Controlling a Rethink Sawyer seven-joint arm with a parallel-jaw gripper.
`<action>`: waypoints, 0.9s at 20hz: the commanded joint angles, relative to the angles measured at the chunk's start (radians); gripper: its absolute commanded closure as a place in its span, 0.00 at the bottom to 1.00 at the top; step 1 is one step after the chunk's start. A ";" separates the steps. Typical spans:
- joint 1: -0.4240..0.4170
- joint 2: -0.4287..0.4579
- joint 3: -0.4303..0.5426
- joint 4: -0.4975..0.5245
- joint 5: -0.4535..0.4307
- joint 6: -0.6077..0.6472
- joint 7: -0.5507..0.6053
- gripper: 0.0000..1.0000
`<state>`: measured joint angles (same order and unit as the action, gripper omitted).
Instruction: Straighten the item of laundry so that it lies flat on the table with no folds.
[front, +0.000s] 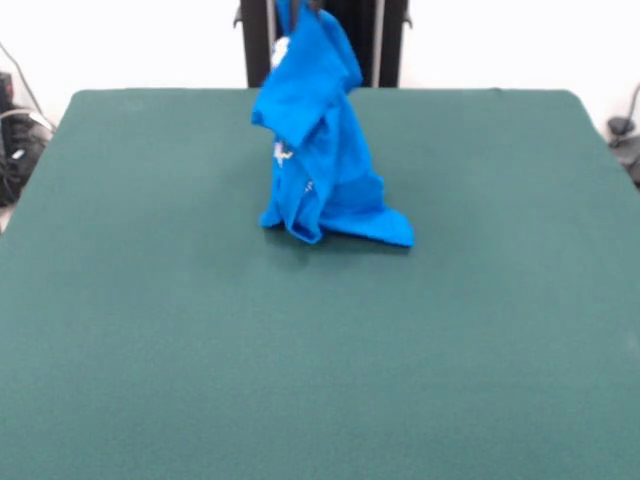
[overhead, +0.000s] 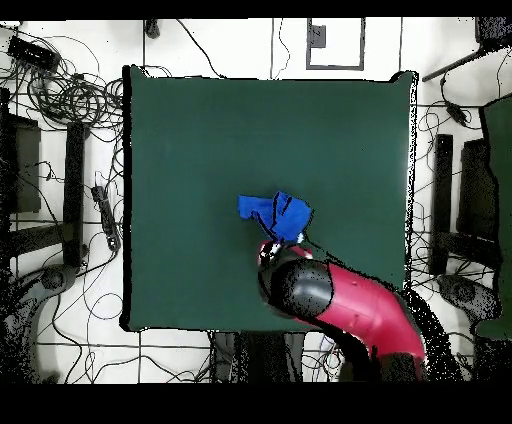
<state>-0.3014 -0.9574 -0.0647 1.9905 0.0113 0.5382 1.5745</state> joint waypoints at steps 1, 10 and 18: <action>-0.105 0.003 0.141 -0.162 -0.055 0.246 -0.161 1.00; -0.173 0.006 0.208 -0.225 -0.115 0.318 -0.179 1.00; -0.193 0.001 0.239 -0.220 -0.137 0.322 -0.158 1.00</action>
<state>-0.5014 -0.9585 0.0221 1.7761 -0.0982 0.7503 1.5745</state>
